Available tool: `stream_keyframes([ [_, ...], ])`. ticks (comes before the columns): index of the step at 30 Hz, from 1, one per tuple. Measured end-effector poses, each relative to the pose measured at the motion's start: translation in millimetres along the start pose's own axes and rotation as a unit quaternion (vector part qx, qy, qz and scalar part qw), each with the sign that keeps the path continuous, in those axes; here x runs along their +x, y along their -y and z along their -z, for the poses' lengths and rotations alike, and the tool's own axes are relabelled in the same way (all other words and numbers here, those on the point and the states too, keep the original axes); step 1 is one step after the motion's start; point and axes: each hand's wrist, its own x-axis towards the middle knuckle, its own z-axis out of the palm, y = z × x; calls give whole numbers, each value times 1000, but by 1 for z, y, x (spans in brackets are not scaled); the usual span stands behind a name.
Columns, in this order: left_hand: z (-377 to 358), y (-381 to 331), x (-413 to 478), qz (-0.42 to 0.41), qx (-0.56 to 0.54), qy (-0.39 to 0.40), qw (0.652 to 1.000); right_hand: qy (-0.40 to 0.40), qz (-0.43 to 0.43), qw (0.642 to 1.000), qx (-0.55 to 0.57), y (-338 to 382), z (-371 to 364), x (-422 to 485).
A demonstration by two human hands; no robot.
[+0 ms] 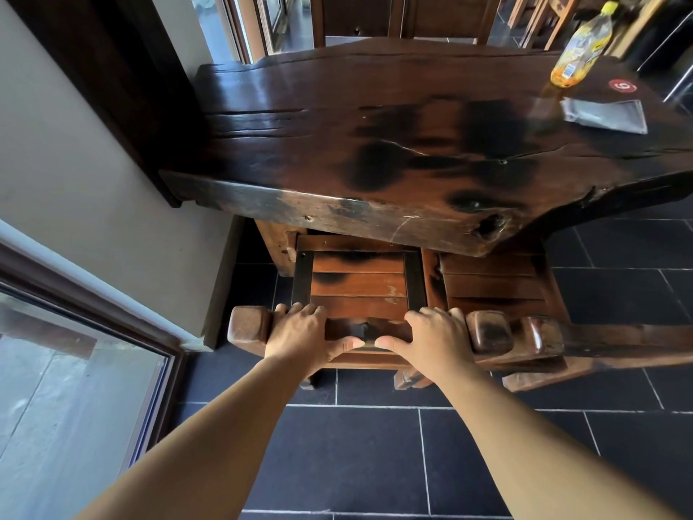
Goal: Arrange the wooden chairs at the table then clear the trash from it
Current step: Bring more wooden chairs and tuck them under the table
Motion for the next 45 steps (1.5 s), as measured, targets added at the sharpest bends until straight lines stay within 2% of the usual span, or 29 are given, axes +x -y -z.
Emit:
stream_keyframes([
  [4, 6, -1, 0, 17, -31, 34, 999, 30, 4, 999, 12, 3, 10, -1],
  [8, 19, -14, -13, 70, -61, 66, 994, 68, 3, 997, 37, 7, 25, -11],
  [14, 55, -18, -48, 49, -61, 99, 992, 95, 13, 994, 59, 12, 55, -53],
  [20, 111, -22, -98, 61, -72, 77, 993, 142, 22, 985, 94, 11, 111, -97],
  [24, 139, -27, -128, 27, -64, 56, 996, 131, 23, 985, 113, 12, 143, -121],
  [29, 162, -30, -154, -43, -45, 68, 996, 117, 20, 985, 129, 9, 170, -152],
  [36, 169, -33, -181, -47, -56, 23, 997, 85, -1, 990, 109, -14, 191, -182],
  [45, 177, -35, -187, -45, -47, -9, 998, 59, -17, 988, 142, -23, 204, -185],
])
